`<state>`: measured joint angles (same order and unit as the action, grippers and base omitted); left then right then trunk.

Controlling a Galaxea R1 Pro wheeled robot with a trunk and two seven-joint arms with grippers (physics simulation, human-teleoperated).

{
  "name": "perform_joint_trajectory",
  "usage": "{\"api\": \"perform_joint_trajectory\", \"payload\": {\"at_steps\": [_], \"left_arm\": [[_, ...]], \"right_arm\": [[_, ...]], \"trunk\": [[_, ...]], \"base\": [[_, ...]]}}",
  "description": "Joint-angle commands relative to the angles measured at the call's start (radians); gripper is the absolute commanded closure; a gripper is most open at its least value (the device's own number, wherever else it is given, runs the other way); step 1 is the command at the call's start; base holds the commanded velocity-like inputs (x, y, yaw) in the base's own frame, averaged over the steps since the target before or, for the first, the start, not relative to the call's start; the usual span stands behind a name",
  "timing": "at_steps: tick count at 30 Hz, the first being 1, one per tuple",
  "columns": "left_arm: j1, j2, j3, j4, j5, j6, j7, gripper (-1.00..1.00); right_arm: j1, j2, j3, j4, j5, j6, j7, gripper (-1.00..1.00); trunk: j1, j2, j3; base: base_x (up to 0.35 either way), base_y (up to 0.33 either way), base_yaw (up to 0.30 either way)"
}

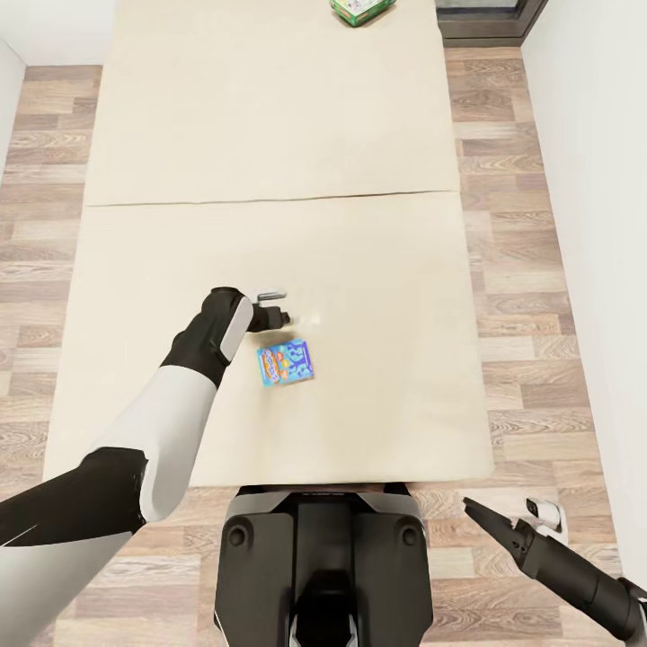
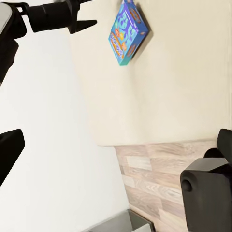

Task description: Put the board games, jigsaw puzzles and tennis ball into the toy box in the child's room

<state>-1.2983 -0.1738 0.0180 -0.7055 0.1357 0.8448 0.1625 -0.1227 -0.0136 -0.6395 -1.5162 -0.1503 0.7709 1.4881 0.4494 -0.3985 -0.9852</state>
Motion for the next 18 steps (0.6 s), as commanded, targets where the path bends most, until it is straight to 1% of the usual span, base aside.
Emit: {"api": "perform_joint_trajectory", "payload": {"at_steps": [1, 8, 15, 18], "left_arm": [[0.000, -0.001, 0.002, -0.001, 0.011, 0.005, 0.008, -1.00], [-0.001, -0.001, 0.002, 0.000, 0.010, 0.009, 0.008, -1.00], [-0.001, -0.001, 0.001, -0.001, 0.010, 0.009, 0.009, -1.00], [-0.001, -0.001, 0.000, 0.000, 0.010, 0.008, 0.009, -1.00]], "right_arm": [[0.000, 0.001, -0.006, 0.001, -0.003, 0.008, -0.003, -1.00], [0.000, 0.002, -0.046, 0.006, -0.011, 0.003, -0.042, -1.00], [0.000, 0.003, -0.085, 0.007, -0.012, 0.001, -0.082, -1.00], [0.000, 0.003, -0.102, 0.007, -0.012, 0.001, -0.085, -1.00]], "trunk": [[0.001, -0.002, -0.001], [0.001, -0.002, -0.001], [0.001, -0.002, -0.001], [0.001, -0.002, -0.001]], "base": [[0.000, 0.000, 0.000], [-0.006, 0.000, 0.000], [-0.062, 0.000, 0.000], [-0.038, 0.000, 0.000]]}}
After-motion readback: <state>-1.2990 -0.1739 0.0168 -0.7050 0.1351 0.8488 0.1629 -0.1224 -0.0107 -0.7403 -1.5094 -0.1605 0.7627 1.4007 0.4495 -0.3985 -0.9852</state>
